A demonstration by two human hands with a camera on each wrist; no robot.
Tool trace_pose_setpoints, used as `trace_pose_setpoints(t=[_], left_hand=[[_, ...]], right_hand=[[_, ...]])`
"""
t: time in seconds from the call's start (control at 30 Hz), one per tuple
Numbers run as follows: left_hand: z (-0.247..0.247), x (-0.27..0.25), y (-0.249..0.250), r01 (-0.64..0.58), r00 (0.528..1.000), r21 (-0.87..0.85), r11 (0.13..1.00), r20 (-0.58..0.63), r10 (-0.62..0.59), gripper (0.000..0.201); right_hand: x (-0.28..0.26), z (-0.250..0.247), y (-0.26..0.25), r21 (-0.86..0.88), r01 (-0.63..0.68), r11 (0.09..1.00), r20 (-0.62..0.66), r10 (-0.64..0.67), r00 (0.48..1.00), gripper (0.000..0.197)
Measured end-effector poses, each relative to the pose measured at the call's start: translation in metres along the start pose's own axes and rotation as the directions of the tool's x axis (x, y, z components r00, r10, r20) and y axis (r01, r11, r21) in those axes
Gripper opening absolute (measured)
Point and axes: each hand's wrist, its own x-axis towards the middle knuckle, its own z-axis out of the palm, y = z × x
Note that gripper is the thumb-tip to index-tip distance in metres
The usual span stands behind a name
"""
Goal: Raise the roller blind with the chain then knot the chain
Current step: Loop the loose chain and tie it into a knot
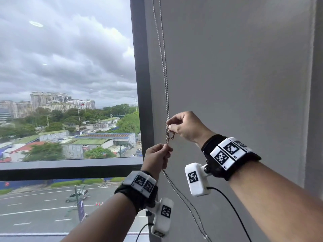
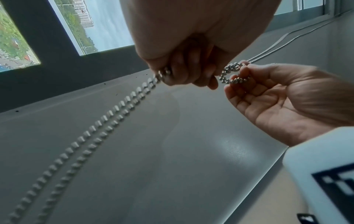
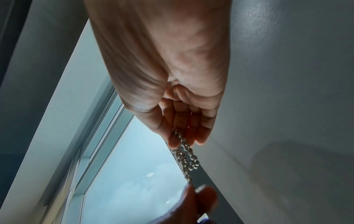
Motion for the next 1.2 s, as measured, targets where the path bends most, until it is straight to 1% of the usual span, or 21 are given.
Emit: trace_pose_setpoints(t=[0.07,0.13,0.23,0.3,0.37,0.47,0.57,0.63,0.67,0.73,0.83,0.9,1.0,1.07,1.13,1.2], left_hand=[[0.002,-0.003,-0.003,-0.04,0.999,-0.014,0.999,-0.006,0.04,0.02],[0.006,-0.007,-0.005,-0.07,0.997,-0.016,0.997,-0.008,0.07,0.019],[0.009,-0.006,-0.002,-0.04,0.999,-0.061,0.997,-0.036,0.037,0.026],[0.01,-0.006,0.002,-0.041,0.998,-0.054,0.998,-0.047,0.039,0.026],[0.012,-0.008,0.005,-0.077,0.995,-0.027,0.997,-0.059,0.075,0.022],[0.014,-0.011,0.005,-0.147,0.986,-0.004,0.989,-0.079,0.146,0.017],[0.016,-0.01,0.006,-0.139,0.989,-0.07,0.988,-0.059,0.135,0.018],[0.016,-0.009,0.004,-0.127,0.991,-0.085,0.988,-0.038,0.125,0.019],[0.016,-0.011,0.002,-0.12,0.993,-0.082,0.989,-0.031,0.118,0.019],[0.014,-0.017,-0.007,-0.105,0.994,-0.09,0.99,-0.028,0.103,0.019],[0.01,-0.023,-0.016,-0.098,0.995,-0.104,0.99,-0.043,0.094,0.02],[0.01,-0.024,-0.017,-0.095,0.995,-0.095,0.991,-0.037,0.092,0.02],[0.01,-0.024,-0.016,-0.092,0.996,-0.079,0.993,-0.018,0.091,0.021],[0.009,-0.025,-0.017,-0.083,0.996,-0.086,0.993,-0.024,0.081,0.021],[0.007,-0.023,-0.017,-0.071,0.997,-0.077,0.995,-0.024,0.069,0.02],[0.005,-0.021,-0.017,-0.075,0.997,-0.023,0.997,-0.016,0.075,0.021]], right_hand=[[-0.001,0.0,0.001,-0.015,0.021,1.0,-0.015,-0.021,1.0,0.006],[-0.003,0.0,0.003,-0.034,0.045,0.998,-0.019,-0.046,0.999,0.007],[-0.007,-0.002,0.003,-0.107,0.1,0.989,0.03,-0.098,0.995,0.012],[-0.011,-0.006,0.001,-0.199,0.181,0.963,0.045,-0.175,0.984,0.016],[-0.014,-0.009,-0.003,-0.262,0.291,0.92,0.041,-0.291,0.956,0.016],[-0.014,-0.01,-0.005,-0.327,0.441,0.836,0.013,-0.463,0.886,0.017],[-0.011,-0.01,-0.007,-0.383,0.527,0.758,0.0,-0.571,0.821,0.017],[-0.009,-0.011,-0.009,-0.383,0.547,0.745,-0.045,-0.606,0.794,0.016],[-0.007,-0.013,-0.01,-0.364,0.533,0.764,-0.083,-0.597,0.798,0.015],[-0.003,-0.015,-0.009,-0.32,0.478,0.818,-0.15,-0.542,0.827,0.014],[-0.003,-0.015,-0.008,-0.284,0.364,0.887,-0.18,-0.423,0.888,0.005],[-0.005,-0.015,-0.006,-0.263,0.27,0.926,-0.162,-0.318,0.934,0.008],[-0.007,-0.012,-0.001,-0.195,0.163,0.967,-0.115,-0.187,0.976,0.014],[-0.01,-0.01,0.002,-0.146,0.121,0.982,-0.064,-0.131,0.989,0.019],[-0.012,-0.008,0.006,-0.092,0.079,0.993,0.001,-0.079,0.997,0.019],[-0.015,-0.006,0.011,-0.037,0.021,0.999,0.07,-0.019,0.997,0.018]])
